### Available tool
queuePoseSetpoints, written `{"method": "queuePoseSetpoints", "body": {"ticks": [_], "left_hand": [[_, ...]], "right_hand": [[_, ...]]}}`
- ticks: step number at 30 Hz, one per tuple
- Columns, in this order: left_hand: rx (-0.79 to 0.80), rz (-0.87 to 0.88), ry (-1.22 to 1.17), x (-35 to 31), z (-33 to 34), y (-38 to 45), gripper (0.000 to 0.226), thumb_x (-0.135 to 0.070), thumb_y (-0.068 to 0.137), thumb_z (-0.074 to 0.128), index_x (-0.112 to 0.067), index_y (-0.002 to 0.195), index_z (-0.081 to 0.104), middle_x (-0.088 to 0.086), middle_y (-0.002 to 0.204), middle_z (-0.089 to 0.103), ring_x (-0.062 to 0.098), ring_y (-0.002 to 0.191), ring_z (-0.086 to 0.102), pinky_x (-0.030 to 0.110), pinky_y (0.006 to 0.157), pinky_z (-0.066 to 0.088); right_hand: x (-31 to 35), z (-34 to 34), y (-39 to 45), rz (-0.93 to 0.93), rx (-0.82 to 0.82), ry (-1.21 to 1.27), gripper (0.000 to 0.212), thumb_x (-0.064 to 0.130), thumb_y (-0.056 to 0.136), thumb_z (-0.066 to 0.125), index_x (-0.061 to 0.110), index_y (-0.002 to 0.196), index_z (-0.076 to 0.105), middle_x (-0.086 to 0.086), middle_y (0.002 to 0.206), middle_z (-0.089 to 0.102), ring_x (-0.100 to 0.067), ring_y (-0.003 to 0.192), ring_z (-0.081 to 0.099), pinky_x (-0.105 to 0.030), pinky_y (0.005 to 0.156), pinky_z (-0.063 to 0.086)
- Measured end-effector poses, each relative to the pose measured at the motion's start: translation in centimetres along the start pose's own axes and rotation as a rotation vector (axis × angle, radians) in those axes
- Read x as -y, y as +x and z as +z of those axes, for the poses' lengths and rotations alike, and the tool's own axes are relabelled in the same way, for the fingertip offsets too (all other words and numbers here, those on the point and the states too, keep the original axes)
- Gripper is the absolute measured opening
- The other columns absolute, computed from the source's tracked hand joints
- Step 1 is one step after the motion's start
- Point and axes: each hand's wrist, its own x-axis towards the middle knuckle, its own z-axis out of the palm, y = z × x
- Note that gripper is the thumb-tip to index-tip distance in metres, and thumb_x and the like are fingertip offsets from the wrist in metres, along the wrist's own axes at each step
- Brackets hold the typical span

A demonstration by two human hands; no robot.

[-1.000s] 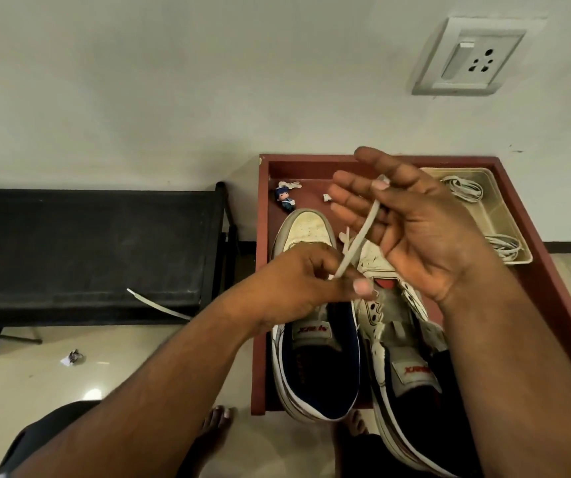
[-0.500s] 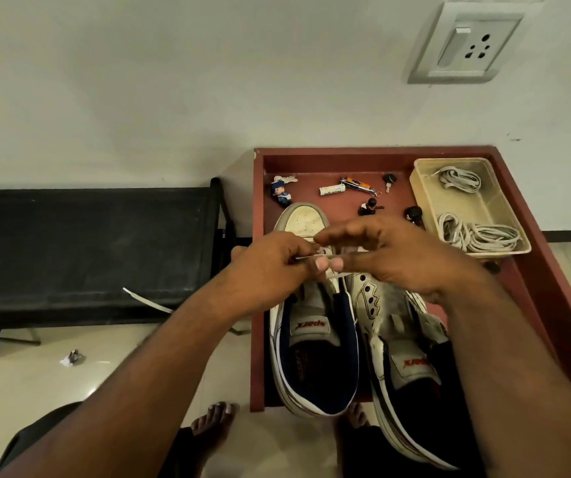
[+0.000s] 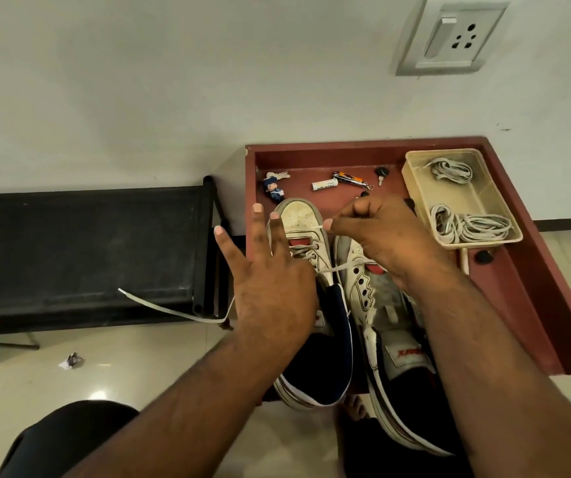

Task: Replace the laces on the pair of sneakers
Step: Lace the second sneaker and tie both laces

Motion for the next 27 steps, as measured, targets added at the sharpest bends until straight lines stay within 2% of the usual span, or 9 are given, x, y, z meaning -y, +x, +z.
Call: {"method": "queuePoseSetpoints", "body": {"ticks": [2, 5, 7, 12, 14, 16, 19, 21, 27], "left_hand": [[-0.009, -0.02, 0.006, -0.2, 0.1, 0.4, 0.029, -0.043, 0.091, 0.06, -0.028, 0.116, 0.059, 0.015, 0.162, -0.016, 0.044, 0.14, -0.033, 0.077, 0.099, -0.02], [-0.006, -0.047, -0.079, -0.4, 0.4, 0.8, 0.022, -0.039, 0.09, 0.063, -0.03, 0.11, 0.062, 0.009, 0.164, -0.011, 0.043, 0.142, -0.03, 0.076, 0.102, -0.016], [-0.016, -0.07, -0.213, 0.0, 0.8, 1.1, 0.017, -0.039, 0.09, 0.063, -0.031, 0.105, 0.066, 0.005, 0.165, -0.004, 0.04, 0.145, -0.026, 0.074, 0.106, -0.011], [-0.011, -0.22, -0.792, 2.4, 1.6, 1.9, 0.007, -0.039, 0.08, 0.074, -0.032, 0.078, 0.075, -0.006, 0.164, 0.01, 0.029, 0.149, -0.015, 0.065, 0.113, -0.006], [0.014, -0.228, -1.058, 3.2, 2.4, 2.4, 0.01, -0.039, 0.072, 0.079, -0.032, 0.065, 0.075, -0.002, 0.157, 0.03, 0.031, 0.15, 0.001, 0.061, 0.115, -0.01], [0.039, -0.227, -1.251, 3.5, 3.1, 2.7, 0.019, -0.05, 0.054, 0.077, -0.033, 0.062, 0.075, -0.004, 0.146, 0.043, 0.031, 0.146, 0.022, 0.063, 0.116, 0.005], [0.08, -0.293, -1.4, 3.0, 3.2, 2.8, 0.039, -0.057, 0.038, 0.069, -0.031, 0.067, 0.076, -0.012, 0.15, 0.036, 0.031, 0.142, 0.03, 0.059, 0.109, 0.033], [0.111, -0.272, -1.491, 3.1, 3.1, 2.3, 0.04, -0.054, 0.038, 0.069, -0.029, 0.068, 0.076, -0.014, 0.151, 0.033, 0.033, 0.142, 0.03, 0.058, 0.108, 0.036], [0.066, -0.338, -1.6, 3.3, 2.7, 1.9, 0.032, -0.044, 0.041, 0.077, -0.032, 0.07, 0.077, 0.004, 0.136, 0.051, 0.035, 0.139, 0.035, 0.055, 0.11, 0.035]], "right_hand": [[0.0, 0.3, 0.0, 0.027, 0.017, 0.021, 0.006, 0.012, 0.079, 0.076, 0.008, 0.078, 0.073, 0.009, 0.066, 0.07, 0.008, 0.058, 0.061, -0.014, 0.061, 0.043], [0.0, 0.2, -0.2, 0.069, 0.053, 0.043, 0.004, 0.005, 0.082, 0.072, 0.002, 0.081, 0.072, 0.014, 0.05, 0.063, 0.009, 0.037, 0.05, -0.004, 0.037, 0.032], [0.0, 0.1, -0.3, 0.101, 0.085, 0.041, 0.004, 0.004, 0.082, 0.072, 0.001, 0.082, 0.071, 0.014, 0.048, 0.061, 0.008, 0.034, 0.048, -0.005, 0.034, 0.029], [-0.3, 0.3, -0.1, 0.137, 0.15, -0.091, 0.001, 0.009, 0.077, 0.076, 0.008, 0.078, 0.075, 0.004, 0.078, 0.073, -0.002, 0.078, 0.065, -0.021, 0.067, 0.042], [-0.1, 0.4, -0.3, 0.112, 0.182, -0.191, 0.005, 0.011, 0.078, 0.075, 0.014, 0.074, 0.075, 0.009, 0.071, 0.071, 0.006, 0.067, 0.062, -0.018, 0.062, 0.043], [0.4, 0.7, -0.9, 0.076, 0.202, -0.329, 0.006, 0.015, 0.079, 0.074, 0.017, 0.075, 0.075, 0.011, 0.069, 0.069, 0.005, 0.061, 0.058, -0.013, 0.054, 0.041], [1.3, 1.3, -1.6, -0.016, 0.15, -0.502, 0.006, 0.018, 0.081, 0.07, 0.02, 0.078, 0.075, 0.011, 0.071, 0.067, 0.001, 0.064, 0.058, -0.014, 0.053, 0.042], [1.4, 1.8, -1.6, -0.04, 0.101, -0.515, 0.007, 0.018, 0.081, 0.069, 0.021, 0.076, 0.074, 0.012, 0.072, 0.066, -0.001, 0.067, 0.059, -0.017, 0.057, 0.044], [0.9, 1.7, -1.4, -0.01, 0.115, -0.558, 0.008, 0.016, 0.081, 0.069, 0.02, 0.081, 0.076, 0.009, 0.082, 0.071, -0.003, 0.074, 0.063, -0.023, 0.066, 0.052]]}}
